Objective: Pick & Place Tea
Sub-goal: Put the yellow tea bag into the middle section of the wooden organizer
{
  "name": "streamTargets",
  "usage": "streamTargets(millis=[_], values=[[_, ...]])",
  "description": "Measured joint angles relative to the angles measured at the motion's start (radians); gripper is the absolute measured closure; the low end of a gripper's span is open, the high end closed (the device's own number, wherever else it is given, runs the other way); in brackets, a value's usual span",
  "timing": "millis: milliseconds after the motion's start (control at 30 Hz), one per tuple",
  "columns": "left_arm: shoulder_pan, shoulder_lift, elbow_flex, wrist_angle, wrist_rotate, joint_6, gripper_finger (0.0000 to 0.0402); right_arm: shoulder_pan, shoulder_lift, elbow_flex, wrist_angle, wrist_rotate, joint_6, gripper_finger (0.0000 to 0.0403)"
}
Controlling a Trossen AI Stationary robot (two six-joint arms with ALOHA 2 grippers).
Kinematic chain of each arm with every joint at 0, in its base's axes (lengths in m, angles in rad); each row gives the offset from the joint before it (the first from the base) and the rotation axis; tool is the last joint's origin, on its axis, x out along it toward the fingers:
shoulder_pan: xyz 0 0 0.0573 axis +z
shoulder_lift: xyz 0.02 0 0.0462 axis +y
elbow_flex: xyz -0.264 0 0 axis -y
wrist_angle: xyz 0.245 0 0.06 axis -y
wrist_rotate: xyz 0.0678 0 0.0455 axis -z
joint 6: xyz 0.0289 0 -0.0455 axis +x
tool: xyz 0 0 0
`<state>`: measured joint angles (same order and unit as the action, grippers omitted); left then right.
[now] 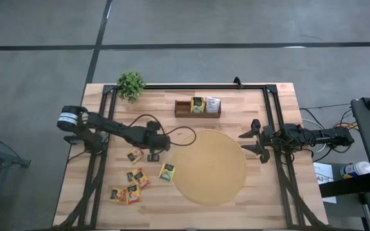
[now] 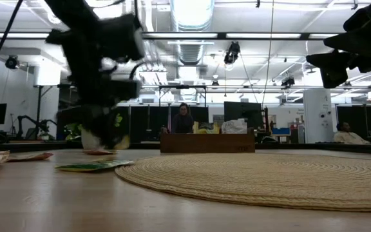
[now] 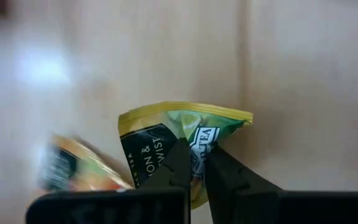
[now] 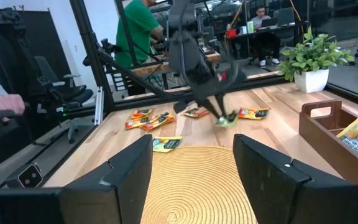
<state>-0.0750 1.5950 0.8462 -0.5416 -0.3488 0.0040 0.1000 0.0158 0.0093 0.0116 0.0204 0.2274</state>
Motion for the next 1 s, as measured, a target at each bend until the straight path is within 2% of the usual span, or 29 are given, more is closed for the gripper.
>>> streamTargets(millis=[167,300,633,1000], values=[[0.012,-0.004,0.074,0.020,-0.110,0.107,0.0382,0.000,0.000,0.000,0.000,0.000,0.000,0.0181],[0.035,-0.006,0.112,0.073,-0.149,0.183,0.0382,0.000,0.000,0.000,0.000,0.000,0.000,0.0181],[0.161,0.023,0.194,0.192,-0.171,0.344,0.0382,0.000,0.000,0.000,0.000,0.000,0.000,0.0181],[0.228,0.179,0.445,0.220,-0.142,0.457,0.0382,0.000,0.000,0.000,0.000,0.000,0.000,0.0181]])
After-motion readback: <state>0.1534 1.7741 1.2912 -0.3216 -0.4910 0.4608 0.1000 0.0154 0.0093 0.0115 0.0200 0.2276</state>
